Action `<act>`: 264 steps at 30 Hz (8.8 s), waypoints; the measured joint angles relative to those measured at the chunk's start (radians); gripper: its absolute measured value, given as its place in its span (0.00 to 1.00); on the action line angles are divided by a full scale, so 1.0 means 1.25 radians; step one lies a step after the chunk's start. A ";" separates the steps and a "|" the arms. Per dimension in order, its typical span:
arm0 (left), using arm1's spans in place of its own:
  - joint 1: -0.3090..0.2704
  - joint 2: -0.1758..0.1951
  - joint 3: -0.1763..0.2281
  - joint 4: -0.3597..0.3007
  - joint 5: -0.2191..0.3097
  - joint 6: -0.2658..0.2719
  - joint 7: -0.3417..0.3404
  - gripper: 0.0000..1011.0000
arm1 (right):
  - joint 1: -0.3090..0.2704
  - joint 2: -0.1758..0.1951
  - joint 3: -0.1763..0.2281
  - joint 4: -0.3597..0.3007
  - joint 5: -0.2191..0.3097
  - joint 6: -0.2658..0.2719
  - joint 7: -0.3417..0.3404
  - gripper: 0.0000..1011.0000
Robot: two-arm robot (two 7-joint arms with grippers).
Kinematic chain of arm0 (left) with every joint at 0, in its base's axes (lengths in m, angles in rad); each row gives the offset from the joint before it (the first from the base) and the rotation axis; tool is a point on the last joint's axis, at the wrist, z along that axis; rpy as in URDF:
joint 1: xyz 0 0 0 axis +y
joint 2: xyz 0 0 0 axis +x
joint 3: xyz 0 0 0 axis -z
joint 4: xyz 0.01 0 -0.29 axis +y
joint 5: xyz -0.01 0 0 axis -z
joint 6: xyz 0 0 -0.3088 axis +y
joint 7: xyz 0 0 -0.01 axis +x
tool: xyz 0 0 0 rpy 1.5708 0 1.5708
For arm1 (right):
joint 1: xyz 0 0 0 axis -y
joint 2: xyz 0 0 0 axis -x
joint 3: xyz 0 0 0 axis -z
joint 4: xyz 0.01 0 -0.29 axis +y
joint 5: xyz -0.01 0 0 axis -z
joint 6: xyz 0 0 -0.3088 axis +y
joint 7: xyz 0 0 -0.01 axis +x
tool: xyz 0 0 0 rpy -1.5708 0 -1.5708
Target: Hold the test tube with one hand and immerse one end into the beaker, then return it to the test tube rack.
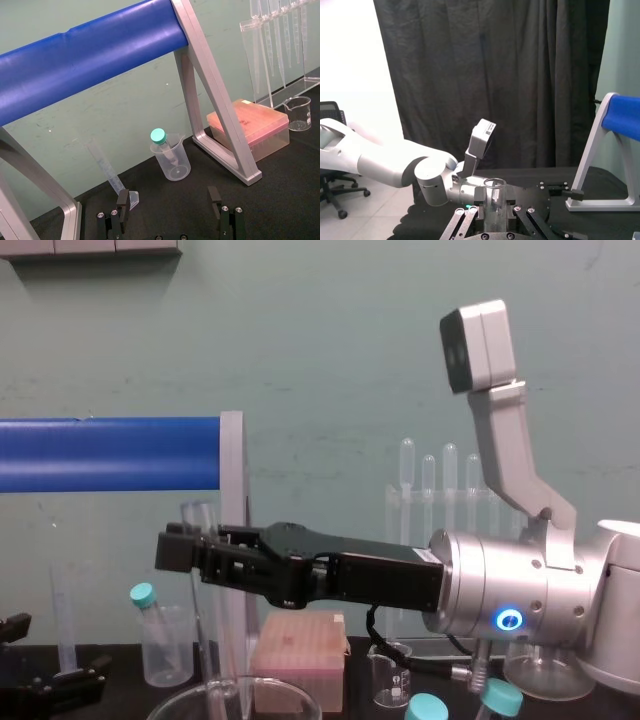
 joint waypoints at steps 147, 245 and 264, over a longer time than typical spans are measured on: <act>0.000 0.000 0.000 0.000 0.000 0.000 0.000 0.99 | 0.001 -0.010 0.005 0.022 -0.014 0.009 0.006 0.24; 0.000 0.000 0.000 0.000 0.000 0.000 0.000 0.99 | 0.001 -0.010 0.005 0.022 -0.014 0.009 0.006 0.24; 0.000 0.000 0.000 0.000 0.000 0.000 0.000 0.99 | -0.010 0.003 0.022 -0.029 -0.014 -0.019 0.010 0.24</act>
